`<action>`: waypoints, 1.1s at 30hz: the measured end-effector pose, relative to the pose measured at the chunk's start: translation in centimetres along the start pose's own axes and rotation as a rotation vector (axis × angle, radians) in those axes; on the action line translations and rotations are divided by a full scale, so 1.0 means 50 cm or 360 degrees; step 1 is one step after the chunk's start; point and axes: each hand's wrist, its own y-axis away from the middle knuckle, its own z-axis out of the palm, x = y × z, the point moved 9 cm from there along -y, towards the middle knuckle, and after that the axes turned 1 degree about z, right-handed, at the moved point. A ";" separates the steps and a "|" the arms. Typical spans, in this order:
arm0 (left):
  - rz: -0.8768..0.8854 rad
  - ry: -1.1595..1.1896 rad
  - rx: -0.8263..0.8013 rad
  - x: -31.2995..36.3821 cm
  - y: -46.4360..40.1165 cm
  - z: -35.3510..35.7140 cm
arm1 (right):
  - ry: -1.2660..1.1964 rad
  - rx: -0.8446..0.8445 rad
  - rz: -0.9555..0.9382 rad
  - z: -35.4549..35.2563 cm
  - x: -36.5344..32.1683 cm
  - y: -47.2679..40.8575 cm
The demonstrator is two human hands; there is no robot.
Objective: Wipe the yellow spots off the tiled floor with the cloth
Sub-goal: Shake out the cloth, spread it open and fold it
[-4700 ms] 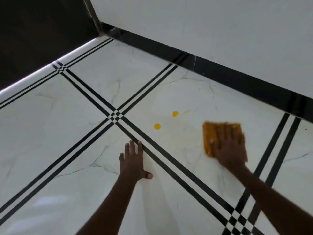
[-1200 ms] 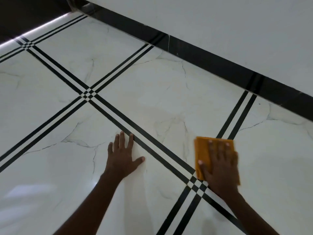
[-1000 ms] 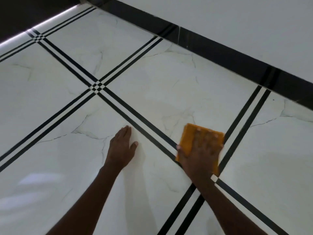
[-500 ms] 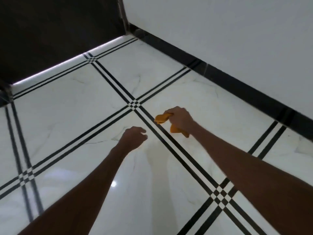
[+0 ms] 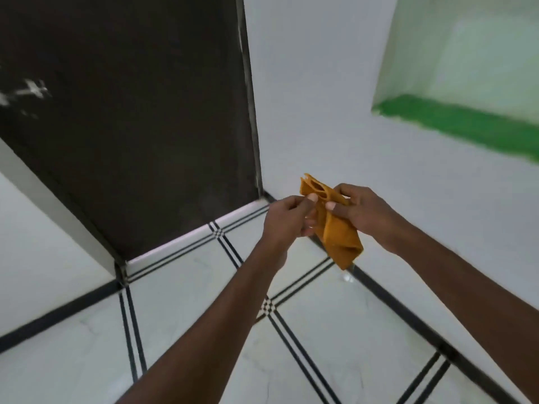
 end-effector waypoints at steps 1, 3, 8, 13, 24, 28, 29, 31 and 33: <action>0.0009 0.0012 0.0030 0.085 0.011 0.000 | 0.0035 0.0046 -0.0052 -0.047 -0.076 0.016; 0.0049 0.0024 0.0079 0.262 0.041 0.002 | 0.0164 0.0147 -0.0157 -0.147 -0.228 0.050; 0.0308 -0.0097 0.0307 0.614 0.132 0.019 | 0.0436 0.0168 -0.0352 -0.356 -0.516 0.131; 0.0420 -0.0169 0.0364 0.822 0.246 0.059 | 0.0494 0.0042 -0.0493 -0.498 -0.693 0.240; 0.0305 -0.0080 0.0100 0.875 0.405 0.129 | 0.0360 0.0007 -0.0481 -0.616 -0.786 0.405; 0.0276 0.0068 0.0177 0.868 0.426 0.105 | 0.0235 0.0148 -0.0357 -0.629 -0.795 0.430; 0.0265 0.0086 0.0218 0.875 0.427 0.101 | 0.0234 0.0158 -0.0336 -0.620 -0.795 0.436; 0.0220 0.0138 0.0248 0.896 0.430 0.099 | 0.0268 0.0152 -0.0341 -0.588 -0.793 0.445; 0.0196 0.0140 0.0161 0.917 0.428 0.107 | 0.0377 0.0196 -0.0405 -0.555 -0.796 0.452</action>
